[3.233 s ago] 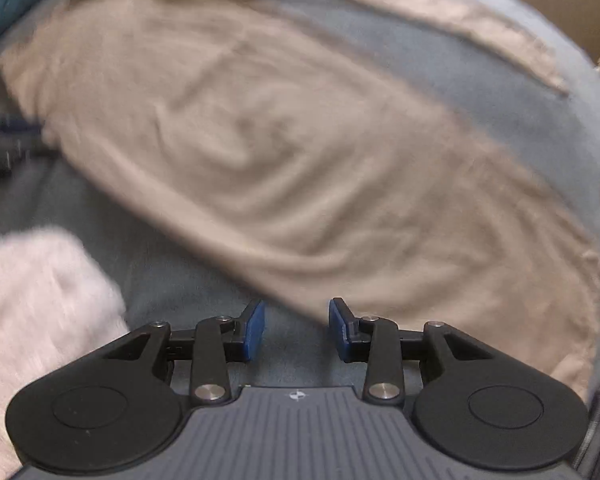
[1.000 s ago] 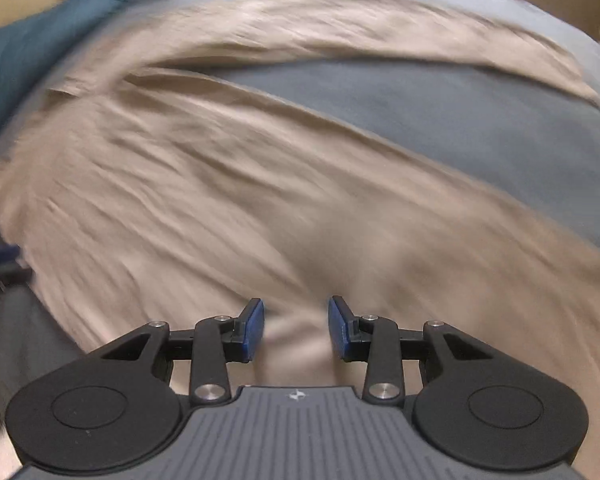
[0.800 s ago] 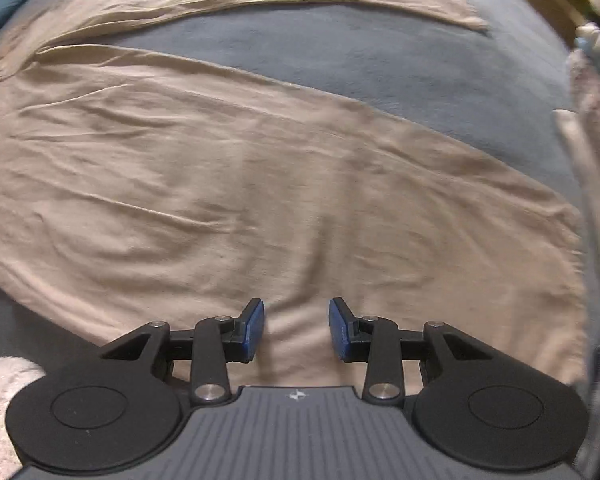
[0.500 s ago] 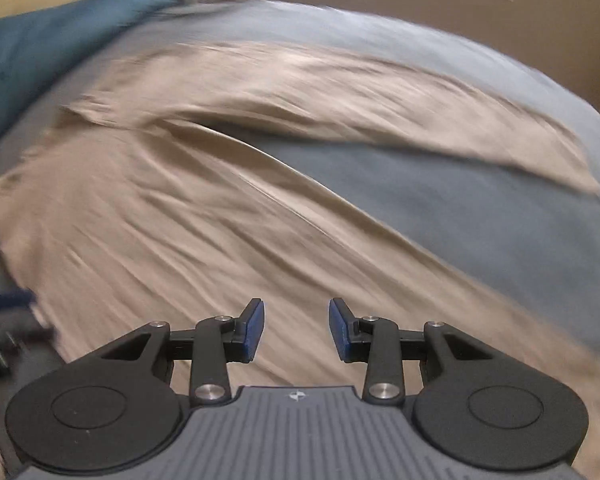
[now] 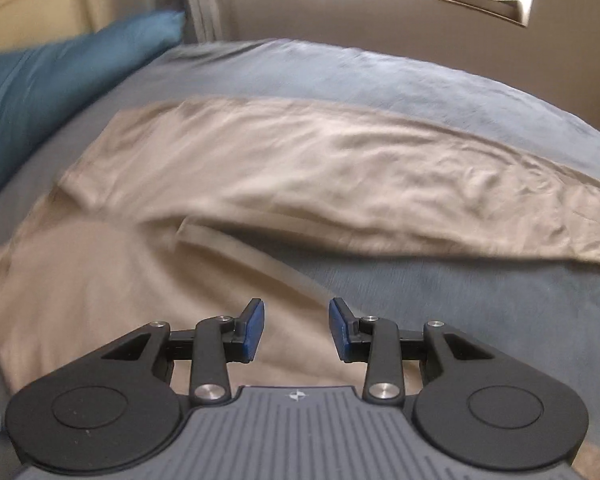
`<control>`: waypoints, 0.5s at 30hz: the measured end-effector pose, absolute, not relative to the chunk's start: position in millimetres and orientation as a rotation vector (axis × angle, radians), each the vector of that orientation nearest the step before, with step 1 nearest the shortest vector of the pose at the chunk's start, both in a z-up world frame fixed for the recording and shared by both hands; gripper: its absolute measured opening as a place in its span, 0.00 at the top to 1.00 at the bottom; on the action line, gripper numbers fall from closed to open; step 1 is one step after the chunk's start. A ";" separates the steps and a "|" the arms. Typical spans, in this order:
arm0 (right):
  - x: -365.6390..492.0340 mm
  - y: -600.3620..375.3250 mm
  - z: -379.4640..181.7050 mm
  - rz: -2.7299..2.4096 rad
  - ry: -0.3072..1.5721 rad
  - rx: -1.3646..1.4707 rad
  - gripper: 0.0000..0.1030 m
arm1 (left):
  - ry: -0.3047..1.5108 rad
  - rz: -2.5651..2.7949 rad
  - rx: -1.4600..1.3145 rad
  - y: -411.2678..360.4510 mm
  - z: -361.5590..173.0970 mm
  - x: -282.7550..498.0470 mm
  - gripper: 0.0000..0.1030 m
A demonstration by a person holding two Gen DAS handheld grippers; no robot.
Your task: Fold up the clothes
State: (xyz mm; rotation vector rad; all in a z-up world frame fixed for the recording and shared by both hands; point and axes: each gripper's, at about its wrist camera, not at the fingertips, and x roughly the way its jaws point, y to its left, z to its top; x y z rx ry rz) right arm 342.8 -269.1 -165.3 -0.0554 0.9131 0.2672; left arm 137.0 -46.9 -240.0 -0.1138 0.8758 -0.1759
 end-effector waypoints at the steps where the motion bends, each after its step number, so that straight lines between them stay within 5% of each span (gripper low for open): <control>1: 356.2 -267.1 -167.0 0.260 0.905 -0.046 0.63 | 0.881 -0.167 -0.108 -48.5 -239.6 137.4 0.36; 8: 436.0 -255.3 -204.6 0.161 0.944 -0.008 0.63 | 0.891 -0.176 -0.040 -54.4 -242.7 138.5 0.33; 15: 399.8 -271.9 -220.7 0.218 0.988 -0.039 0.62 | 0.896 -0.173 -0.088 -48.5 -240.9 140.0 0.33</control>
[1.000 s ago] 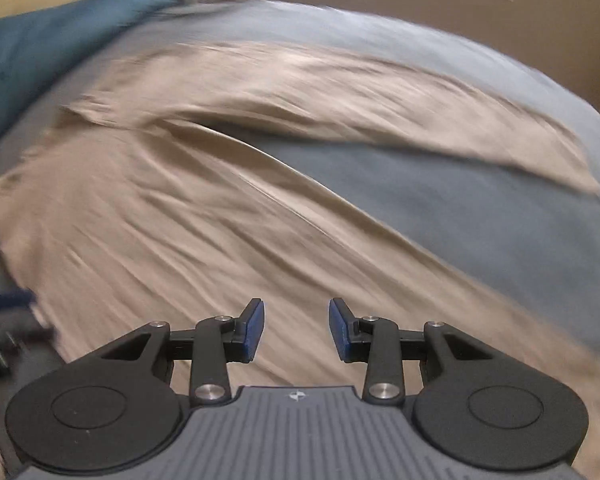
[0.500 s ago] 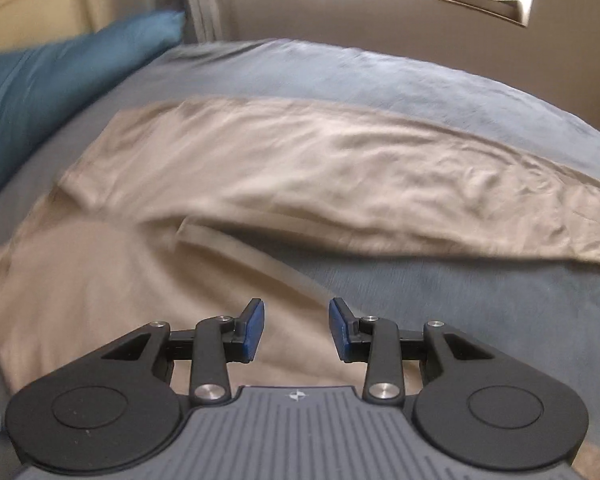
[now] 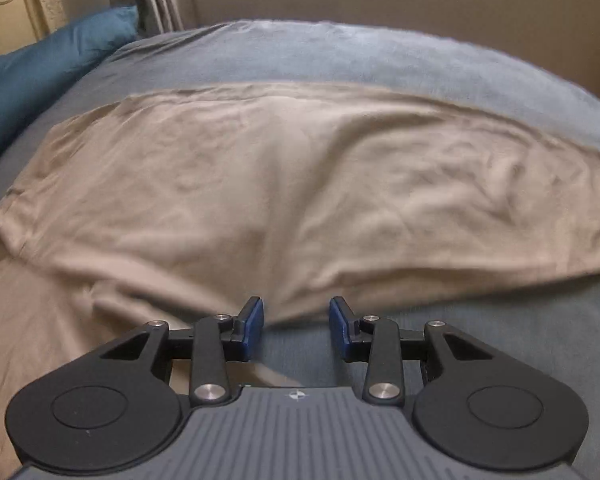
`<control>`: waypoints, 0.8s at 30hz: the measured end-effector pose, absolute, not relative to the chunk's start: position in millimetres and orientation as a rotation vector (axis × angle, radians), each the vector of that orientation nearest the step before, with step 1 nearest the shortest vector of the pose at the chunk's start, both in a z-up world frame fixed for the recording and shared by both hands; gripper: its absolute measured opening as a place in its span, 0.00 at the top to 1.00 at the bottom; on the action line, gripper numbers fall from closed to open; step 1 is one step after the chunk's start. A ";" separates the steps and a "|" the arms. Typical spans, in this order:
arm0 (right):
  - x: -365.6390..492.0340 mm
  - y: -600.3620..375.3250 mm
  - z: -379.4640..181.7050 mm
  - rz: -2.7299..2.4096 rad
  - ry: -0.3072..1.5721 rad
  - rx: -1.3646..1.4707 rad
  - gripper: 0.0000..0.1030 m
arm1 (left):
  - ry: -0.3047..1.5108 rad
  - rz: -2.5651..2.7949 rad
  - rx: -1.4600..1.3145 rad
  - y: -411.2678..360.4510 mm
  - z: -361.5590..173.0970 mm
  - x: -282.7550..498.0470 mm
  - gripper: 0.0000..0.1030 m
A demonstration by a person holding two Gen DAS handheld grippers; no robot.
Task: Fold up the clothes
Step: 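Move the open left tool over to the folded beige trousers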
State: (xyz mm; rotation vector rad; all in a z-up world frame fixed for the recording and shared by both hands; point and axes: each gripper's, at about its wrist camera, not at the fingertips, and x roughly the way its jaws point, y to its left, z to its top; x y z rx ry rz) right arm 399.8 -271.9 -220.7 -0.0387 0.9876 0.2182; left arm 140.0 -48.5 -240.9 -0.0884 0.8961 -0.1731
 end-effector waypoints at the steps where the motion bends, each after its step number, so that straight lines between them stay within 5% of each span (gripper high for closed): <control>1: 397.1 -274.4 -220.6 0.225 0.999 -0.052 0.62 | 0.896 -0.175 -0.086 -48.5 -240.8 139.9 0.33; 18: 254.9 -411.7 -125.9 -0.003 1.020 0.279 0.62 | 0.892 -0.099 -0.123 -43.6 -230.3 136.4 0.34; 24: 167.1 -465.5 -172.6 -0.198 1.125 0.400 0.62 | 0.916 -0.042 -0.101 -41.4 -230.0 129.9 0.34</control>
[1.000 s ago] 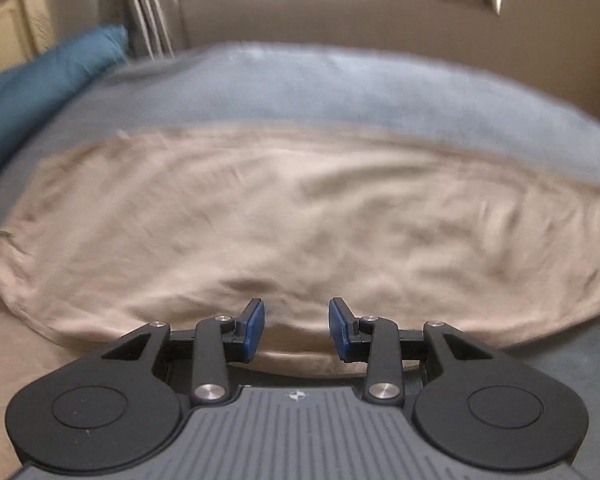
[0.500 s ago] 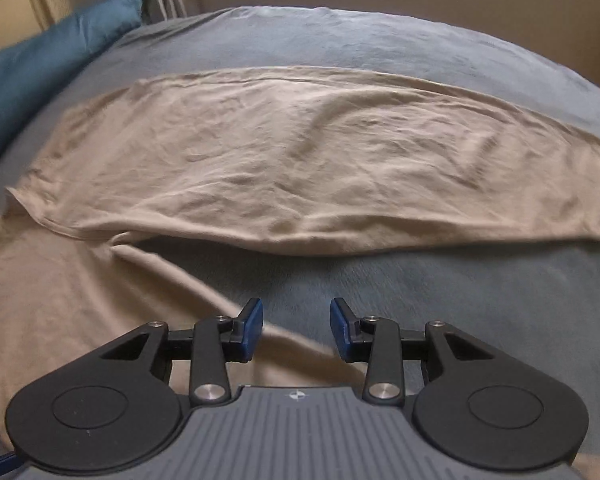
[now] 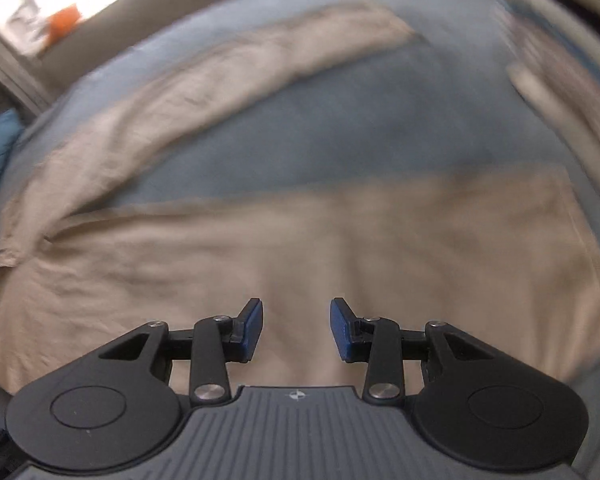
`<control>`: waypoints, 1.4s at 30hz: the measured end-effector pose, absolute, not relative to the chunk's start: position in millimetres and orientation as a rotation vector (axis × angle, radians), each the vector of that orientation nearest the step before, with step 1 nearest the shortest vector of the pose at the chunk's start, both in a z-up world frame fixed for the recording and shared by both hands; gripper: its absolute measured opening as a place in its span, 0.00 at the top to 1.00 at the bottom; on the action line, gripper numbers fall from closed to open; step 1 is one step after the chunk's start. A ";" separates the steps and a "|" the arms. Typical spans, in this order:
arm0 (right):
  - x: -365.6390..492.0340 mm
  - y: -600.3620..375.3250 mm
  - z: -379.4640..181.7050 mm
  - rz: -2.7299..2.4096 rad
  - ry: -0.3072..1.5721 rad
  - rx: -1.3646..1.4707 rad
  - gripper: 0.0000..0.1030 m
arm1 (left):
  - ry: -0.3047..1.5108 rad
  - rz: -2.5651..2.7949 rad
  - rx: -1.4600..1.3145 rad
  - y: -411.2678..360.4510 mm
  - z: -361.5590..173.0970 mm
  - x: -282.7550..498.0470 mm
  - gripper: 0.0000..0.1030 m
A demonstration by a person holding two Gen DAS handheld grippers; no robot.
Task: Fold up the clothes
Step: 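Move the open left tool over to the folded beige trousers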
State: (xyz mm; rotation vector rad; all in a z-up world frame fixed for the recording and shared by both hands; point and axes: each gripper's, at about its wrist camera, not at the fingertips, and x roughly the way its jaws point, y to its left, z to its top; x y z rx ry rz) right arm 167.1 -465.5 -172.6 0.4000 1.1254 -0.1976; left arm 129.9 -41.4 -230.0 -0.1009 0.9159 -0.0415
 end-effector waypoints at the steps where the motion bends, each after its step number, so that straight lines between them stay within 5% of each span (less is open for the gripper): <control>1: 154.0 -470.3 -184.5 -0.228 1.157 0.405 0.62 | 0.922 -0.033 -0.094 -40.4 -230.2 128.5 0.34; 4: 118.1 -476.6 -206.8 -0.289 1.225 0.415 0.63 | 0.923 0.005 -0.110 -32.1 -224.9 124.3 0.34; 10: 124.8 -441.1 -165.7 -0.201 1.142 0.341 0.62 | 0.875 0.058 -0.117 -15.7 -203.0 124.6 0.34; 17: 201.6 -333.4 -109.5 0.187 0.939 0.550 0.62 | 0.853 0.234 -0.041 12.3 -189.8 155.2 0.34; 23: 265.8 -221.3 -141.8 0.383 1.033 0.635 0.62 | 0.879 0.342 -0.010 43.8 -202.3 175.0 0.34; 33: 203.3 -91.9 -214.4 0.422 1.068 0.178 0.63 | 0.911 0.365 -0.030 77.0 -220.2 187.1 0.33; 37: 164.0 -75.7 -213.5 0.523 1.110 0.091 0.66 | 0.911 0.350 -0.058 83.0 -221.5 187.6 0.33; 38: 156.1 -73.8 -210.8 0.543 1.115 0.068 0.76 | 0.910 0.345 -0.072 85.3 -221.8 186.5 0.32; 42: 168.3 -79.3 -189.7 0.478 1.017 0.053 0.76 | 0.904 0.336 -0.094 89.5 -222.4 184.2 0.32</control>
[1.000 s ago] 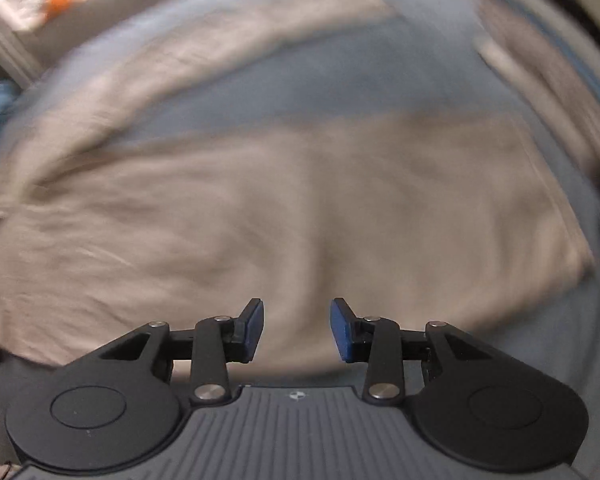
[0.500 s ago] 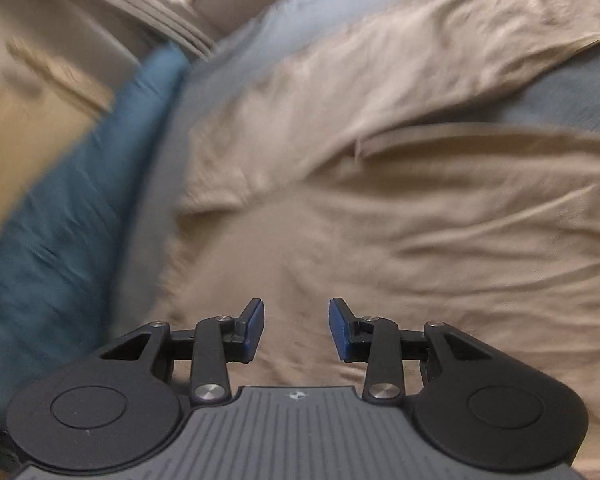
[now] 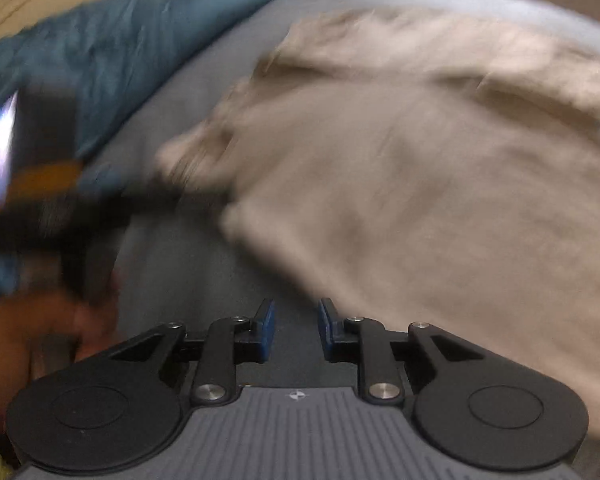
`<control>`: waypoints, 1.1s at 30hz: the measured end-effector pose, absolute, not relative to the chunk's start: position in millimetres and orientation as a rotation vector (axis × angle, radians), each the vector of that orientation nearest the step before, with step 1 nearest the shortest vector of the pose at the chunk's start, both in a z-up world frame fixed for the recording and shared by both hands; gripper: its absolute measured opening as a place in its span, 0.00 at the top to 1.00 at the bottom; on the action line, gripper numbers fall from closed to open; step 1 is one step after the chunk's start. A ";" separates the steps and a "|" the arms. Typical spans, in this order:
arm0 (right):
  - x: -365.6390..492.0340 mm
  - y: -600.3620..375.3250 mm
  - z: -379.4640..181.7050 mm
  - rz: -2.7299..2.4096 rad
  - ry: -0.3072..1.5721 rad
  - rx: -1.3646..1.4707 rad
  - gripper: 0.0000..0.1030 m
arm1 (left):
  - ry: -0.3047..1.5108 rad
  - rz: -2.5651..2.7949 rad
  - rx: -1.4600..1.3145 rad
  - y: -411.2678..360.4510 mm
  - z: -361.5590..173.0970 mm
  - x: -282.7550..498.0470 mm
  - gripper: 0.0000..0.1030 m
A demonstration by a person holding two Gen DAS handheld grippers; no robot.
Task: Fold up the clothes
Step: 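Move the open left tool over to the folded beige trousers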
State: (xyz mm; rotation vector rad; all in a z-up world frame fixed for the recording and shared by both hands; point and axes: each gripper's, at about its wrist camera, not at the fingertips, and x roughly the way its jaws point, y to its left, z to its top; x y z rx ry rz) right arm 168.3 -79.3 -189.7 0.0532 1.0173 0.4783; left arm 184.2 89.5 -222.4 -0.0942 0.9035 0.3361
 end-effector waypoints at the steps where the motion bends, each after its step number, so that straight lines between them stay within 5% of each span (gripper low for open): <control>1: 179.8 -80.6 -187.1 0.459 0.997 0.061 0.76 | 0.903 0.336 -0.094 89.2 -222.2 183.8 0.32; 6: 229.1 -64.2 -211.0 0.420 1.018 0.029 0.76 | 0.915 0.342 -0.116 91.2 -221.2 186.2 0.32; 14: 158.0 -48.4 -213.9 0.667 1.109 0.015 0.76 | 0.910 0.330 -0.108 92.3 -220.5 183.7 0.32; 33: 188.5 -188.2 -210.7 0.207 0.998 0.224 0.74 | 0.867 0.262 -0.079 45.9 -190.8 172.2 0.28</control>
